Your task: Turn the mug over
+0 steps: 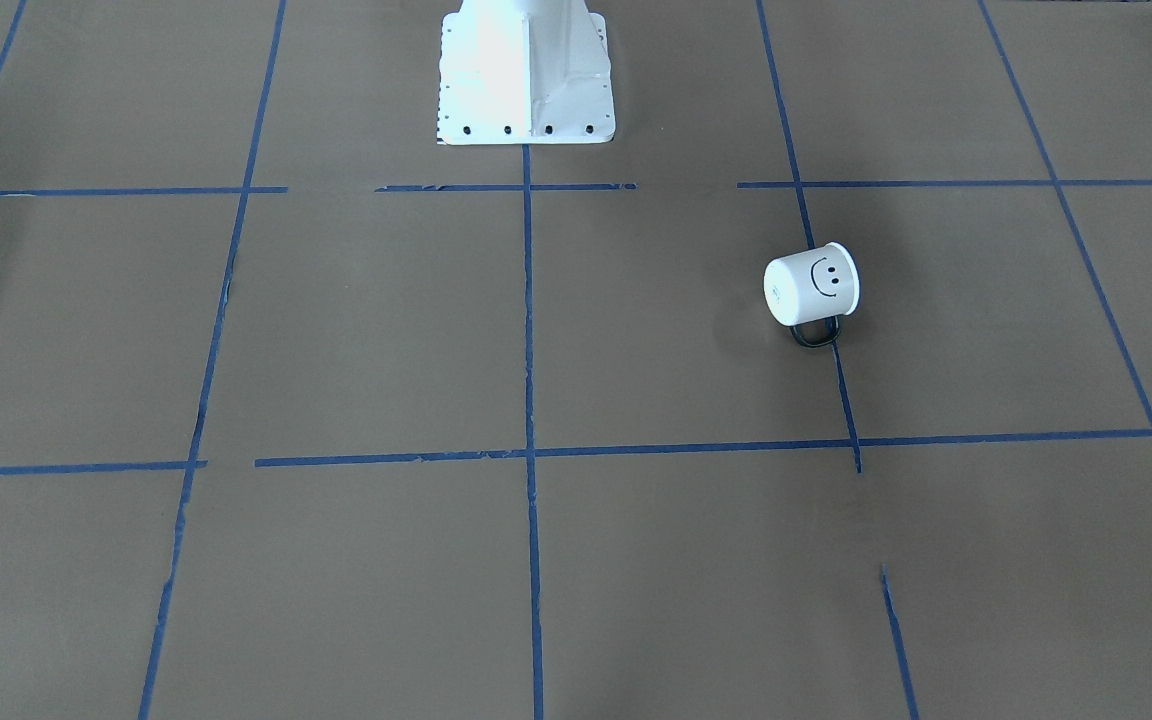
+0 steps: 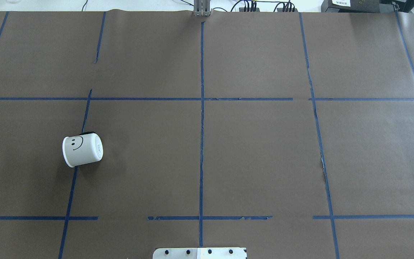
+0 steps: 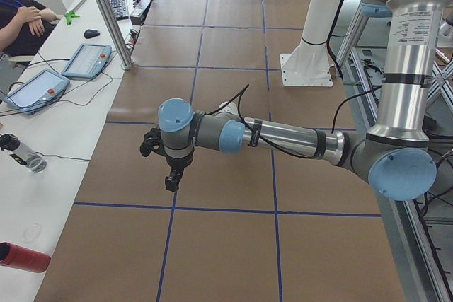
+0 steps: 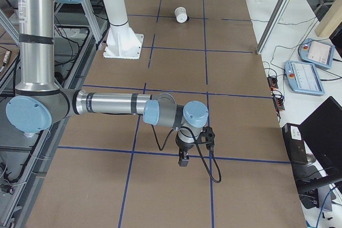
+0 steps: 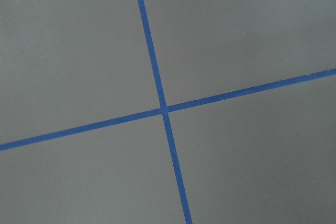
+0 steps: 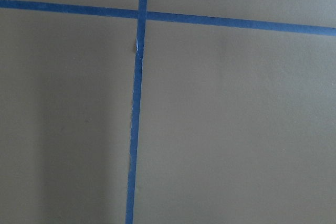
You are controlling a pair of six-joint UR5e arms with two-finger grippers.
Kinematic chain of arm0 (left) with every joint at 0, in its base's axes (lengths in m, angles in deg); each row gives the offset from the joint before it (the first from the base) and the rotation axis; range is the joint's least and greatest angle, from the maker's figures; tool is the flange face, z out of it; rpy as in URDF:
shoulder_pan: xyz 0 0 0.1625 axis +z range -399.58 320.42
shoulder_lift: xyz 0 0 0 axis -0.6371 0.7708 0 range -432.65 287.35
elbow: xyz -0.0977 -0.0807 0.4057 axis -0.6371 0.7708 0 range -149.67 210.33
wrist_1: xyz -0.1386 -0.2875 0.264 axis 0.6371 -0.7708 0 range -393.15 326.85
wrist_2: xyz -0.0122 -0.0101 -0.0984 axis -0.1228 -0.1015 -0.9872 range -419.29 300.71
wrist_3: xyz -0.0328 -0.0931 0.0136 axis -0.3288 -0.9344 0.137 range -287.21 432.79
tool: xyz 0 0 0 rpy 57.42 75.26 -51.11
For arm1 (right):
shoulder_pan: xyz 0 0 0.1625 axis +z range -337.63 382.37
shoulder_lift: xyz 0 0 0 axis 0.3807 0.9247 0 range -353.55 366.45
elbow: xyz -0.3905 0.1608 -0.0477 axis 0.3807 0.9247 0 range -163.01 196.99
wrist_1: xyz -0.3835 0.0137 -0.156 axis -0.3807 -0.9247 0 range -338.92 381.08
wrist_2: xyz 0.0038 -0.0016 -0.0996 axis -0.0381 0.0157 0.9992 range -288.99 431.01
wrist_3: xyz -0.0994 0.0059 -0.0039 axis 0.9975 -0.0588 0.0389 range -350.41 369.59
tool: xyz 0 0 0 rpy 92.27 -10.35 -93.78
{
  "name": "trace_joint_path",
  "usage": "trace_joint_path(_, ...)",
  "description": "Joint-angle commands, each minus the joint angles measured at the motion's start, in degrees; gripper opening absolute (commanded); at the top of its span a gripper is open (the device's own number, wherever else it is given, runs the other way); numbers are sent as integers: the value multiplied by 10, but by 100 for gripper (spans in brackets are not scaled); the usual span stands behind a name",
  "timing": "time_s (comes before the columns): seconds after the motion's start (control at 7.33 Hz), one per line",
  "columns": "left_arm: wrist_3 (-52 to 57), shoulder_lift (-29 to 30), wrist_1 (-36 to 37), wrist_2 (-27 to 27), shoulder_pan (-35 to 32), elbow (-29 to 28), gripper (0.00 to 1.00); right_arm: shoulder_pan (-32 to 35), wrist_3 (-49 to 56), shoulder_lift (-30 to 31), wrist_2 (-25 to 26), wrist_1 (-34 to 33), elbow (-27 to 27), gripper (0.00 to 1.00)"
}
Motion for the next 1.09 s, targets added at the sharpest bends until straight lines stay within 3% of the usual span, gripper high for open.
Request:
trace_joint_path(0.0,-128,1,-52,-2,69,6,100,0,0,0,0,0,0,100)
trace_joint_path(0.27,-365,-11,-178,-1,153,6,100,0,0,0,0,0,0,100)
trace_joint_path(0.68,-713,-92,-528,6,272,0,100,0,0,0,0,0,0,100)
trace_joint_path(0.82,-821,-92,-597,35,321,0,100,0,0,0,0,0,0,100)
trace_joint_path(0.95,-917,-93,-658,118,388,0,100,0,0,0,0,0,0,100)
